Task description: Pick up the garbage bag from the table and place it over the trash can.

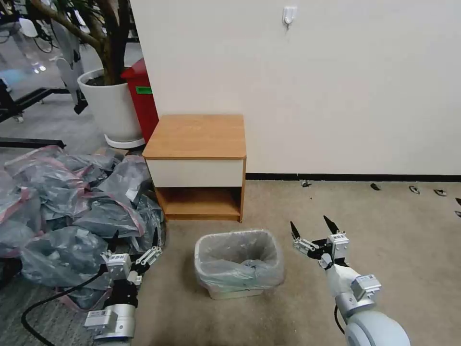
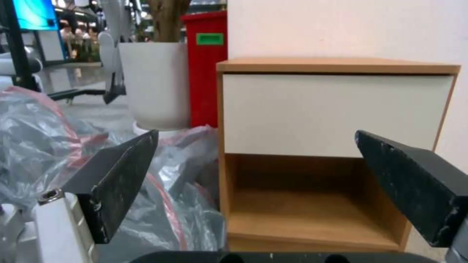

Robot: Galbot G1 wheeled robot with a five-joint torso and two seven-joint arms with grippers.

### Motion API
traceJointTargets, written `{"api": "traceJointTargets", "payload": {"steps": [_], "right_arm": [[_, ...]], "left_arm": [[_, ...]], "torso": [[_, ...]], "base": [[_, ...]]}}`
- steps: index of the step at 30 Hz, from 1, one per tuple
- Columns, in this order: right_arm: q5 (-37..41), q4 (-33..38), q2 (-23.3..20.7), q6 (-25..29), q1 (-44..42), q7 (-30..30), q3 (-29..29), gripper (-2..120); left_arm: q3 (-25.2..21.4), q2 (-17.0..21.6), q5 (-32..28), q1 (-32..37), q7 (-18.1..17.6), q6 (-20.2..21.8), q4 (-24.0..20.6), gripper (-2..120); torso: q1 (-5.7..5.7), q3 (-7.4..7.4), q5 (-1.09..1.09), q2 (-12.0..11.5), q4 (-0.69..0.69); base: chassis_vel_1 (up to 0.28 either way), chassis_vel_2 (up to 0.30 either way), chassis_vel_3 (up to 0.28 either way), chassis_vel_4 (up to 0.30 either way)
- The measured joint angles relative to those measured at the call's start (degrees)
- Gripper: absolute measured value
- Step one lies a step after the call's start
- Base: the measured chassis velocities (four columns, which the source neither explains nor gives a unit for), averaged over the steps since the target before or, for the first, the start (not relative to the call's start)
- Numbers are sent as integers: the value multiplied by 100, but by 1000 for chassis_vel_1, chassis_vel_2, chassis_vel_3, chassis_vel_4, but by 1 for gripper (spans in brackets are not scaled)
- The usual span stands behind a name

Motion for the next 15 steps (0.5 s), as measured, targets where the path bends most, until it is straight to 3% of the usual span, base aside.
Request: {"api": "traceJointTargets", "payload": {"steps": [15], "right_arm": [[-7, 5, -5, 5, 0, 10, 0, 100]], "left_arm": [[7, 7, -13, -6, -11, 21, 0, 100]], "torso": [[0, 0, 0, 0, 0]], "base": [[0, 0, 0, 0]]}}
